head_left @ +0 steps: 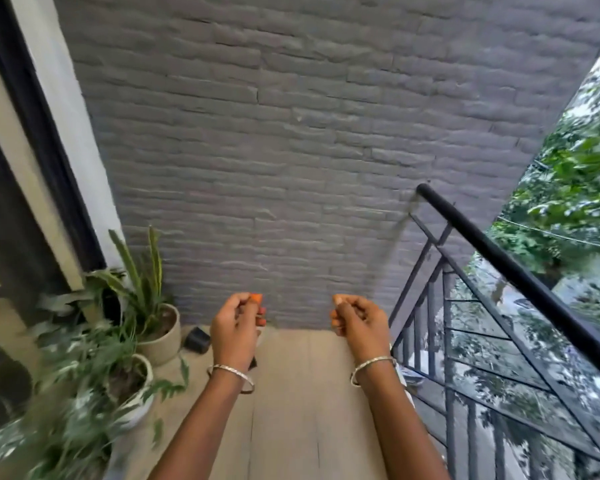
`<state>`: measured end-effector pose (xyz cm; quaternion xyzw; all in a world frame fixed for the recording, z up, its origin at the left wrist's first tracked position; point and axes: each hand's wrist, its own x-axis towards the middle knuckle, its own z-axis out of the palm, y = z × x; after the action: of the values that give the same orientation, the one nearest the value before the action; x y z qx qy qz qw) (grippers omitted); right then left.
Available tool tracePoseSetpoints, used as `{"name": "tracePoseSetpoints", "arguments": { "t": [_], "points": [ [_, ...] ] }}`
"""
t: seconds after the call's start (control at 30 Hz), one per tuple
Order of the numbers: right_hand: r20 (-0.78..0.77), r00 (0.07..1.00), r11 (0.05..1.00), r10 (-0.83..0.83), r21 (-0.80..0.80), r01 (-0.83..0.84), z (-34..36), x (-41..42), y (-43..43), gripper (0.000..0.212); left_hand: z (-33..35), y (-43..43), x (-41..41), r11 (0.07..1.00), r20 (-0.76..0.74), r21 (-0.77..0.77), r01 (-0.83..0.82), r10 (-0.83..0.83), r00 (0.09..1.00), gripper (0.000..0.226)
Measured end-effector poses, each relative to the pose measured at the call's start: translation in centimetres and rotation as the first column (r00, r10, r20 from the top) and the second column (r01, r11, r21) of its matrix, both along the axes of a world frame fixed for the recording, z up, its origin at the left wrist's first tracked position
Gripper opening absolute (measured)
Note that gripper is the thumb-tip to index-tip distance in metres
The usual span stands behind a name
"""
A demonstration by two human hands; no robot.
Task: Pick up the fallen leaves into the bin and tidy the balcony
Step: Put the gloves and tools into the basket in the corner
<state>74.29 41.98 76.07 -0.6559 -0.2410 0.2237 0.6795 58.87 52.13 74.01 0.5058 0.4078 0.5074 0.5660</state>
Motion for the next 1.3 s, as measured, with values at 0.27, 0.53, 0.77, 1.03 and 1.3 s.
{"name": "tracePoseSetpoints", "arguments": {
  "t": [0.27,0.53,0.77,1.03,1.3],
  "points": [
    [-0.039,0.999,1.0,0.005,-0.016,-0.005,-0.9,6.1,10.9,0.011,-2.0,10.5,7.1,0.997,-0.046,-0.046,0.054,-0.056,0.997,0.012],
    [-0.134,0.991,0.992,0.022,-0.117,-0.038,-6.4,13.6,22.9,0.01,-6.8,21.0,11.8,0.989,-0.133,-0.142,-0.043,0.024,0.991,0.013],
    [-0.139,0.976,0.948,0.17,-0.249,-0.2,-9.5,18.7,33.9,0.009,-10.3,29.7,14.0,0.946,-0.247,-0.243,-0.213,0.151,0.957,0.014],
    [-0.238,0.934,0.85,0.266,-0.4,-0.344,-16.1,20.3,44.7,0.008,-15.7,34.8,14.2,0.858,-0.369,-0.343,-0.382,0.251,0.895,0.015],
    [-0.355,0.885,0.69,0.301,-0.559,-0.459,-24.3,20.3,52.1,0.008,-23.2,40.9,13.7,0.73,-0.422,-0.506,-0.46,0.255,0.87,0.021]
  ]
}}
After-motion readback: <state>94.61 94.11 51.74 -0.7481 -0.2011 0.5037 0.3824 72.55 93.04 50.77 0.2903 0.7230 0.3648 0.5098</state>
